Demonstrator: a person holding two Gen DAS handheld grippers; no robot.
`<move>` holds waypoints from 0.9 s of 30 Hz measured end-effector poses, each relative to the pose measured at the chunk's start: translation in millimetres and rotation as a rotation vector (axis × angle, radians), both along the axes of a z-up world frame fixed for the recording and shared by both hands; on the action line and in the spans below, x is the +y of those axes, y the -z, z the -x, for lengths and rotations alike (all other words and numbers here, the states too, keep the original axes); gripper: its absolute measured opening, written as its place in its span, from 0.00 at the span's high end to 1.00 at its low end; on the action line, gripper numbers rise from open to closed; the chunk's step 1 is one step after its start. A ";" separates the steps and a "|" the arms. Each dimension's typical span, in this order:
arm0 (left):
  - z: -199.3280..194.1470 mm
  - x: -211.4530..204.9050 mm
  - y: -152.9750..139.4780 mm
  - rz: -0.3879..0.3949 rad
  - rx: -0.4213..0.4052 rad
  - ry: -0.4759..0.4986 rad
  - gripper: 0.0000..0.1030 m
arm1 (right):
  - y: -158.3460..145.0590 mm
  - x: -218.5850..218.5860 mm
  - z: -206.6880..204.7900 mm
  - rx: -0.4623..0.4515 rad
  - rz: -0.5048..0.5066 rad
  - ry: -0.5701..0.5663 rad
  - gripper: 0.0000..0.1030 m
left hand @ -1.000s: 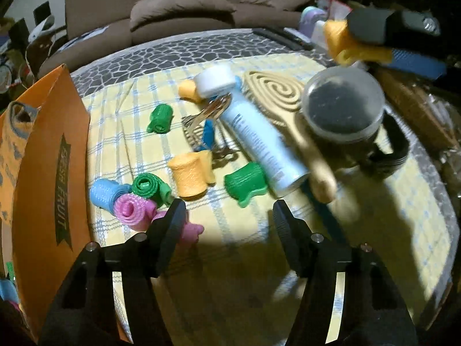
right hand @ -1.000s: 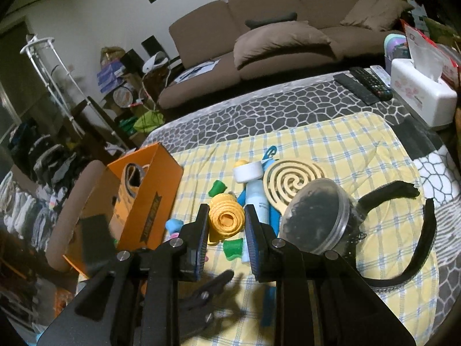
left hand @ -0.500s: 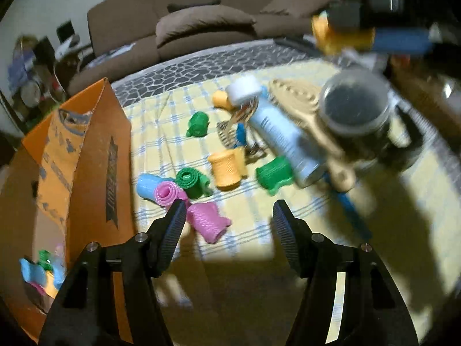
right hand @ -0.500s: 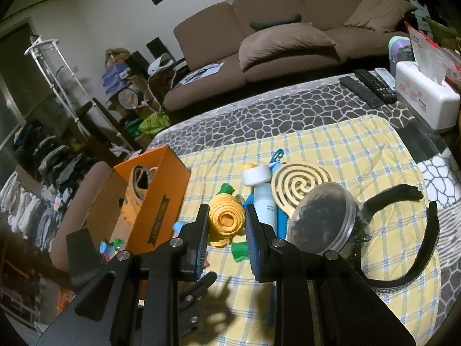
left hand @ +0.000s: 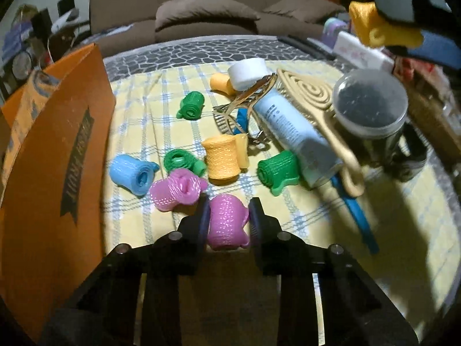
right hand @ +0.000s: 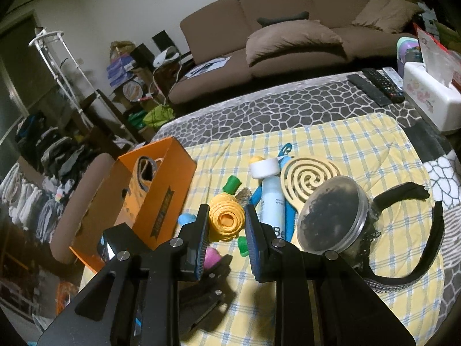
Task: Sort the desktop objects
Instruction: 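Grasp the pink mesh roller with the left tool while the right holds the yellow roller, then carry the yellow and pink rollers over the cardboard box with both tools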
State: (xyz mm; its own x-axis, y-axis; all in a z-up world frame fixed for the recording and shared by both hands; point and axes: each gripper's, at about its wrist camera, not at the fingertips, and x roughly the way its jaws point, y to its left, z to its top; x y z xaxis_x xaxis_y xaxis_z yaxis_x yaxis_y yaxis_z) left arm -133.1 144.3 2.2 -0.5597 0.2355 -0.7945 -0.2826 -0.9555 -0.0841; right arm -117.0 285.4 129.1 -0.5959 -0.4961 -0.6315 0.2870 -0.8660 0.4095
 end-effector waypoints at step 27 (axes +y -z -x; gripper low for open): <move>-18.3 -80.9 -105.5 -0.200 0.160 -0.072 0.76 | -6.4 -51.3 2.3 0.020 -0.016 -0.082 0.77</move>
State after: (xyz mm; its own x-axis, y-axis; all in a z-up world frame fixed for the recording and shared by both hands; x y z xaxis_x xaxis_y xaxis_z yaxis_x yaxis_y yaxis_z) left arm -114.9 63.4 107.7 -0.6953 0.3344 -0.6361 -0.2398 -0.9424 -0.2333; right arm -119.3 234.0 135.5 -0.5661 -0.5338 -0.6281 0.3650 -0.8455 0.3897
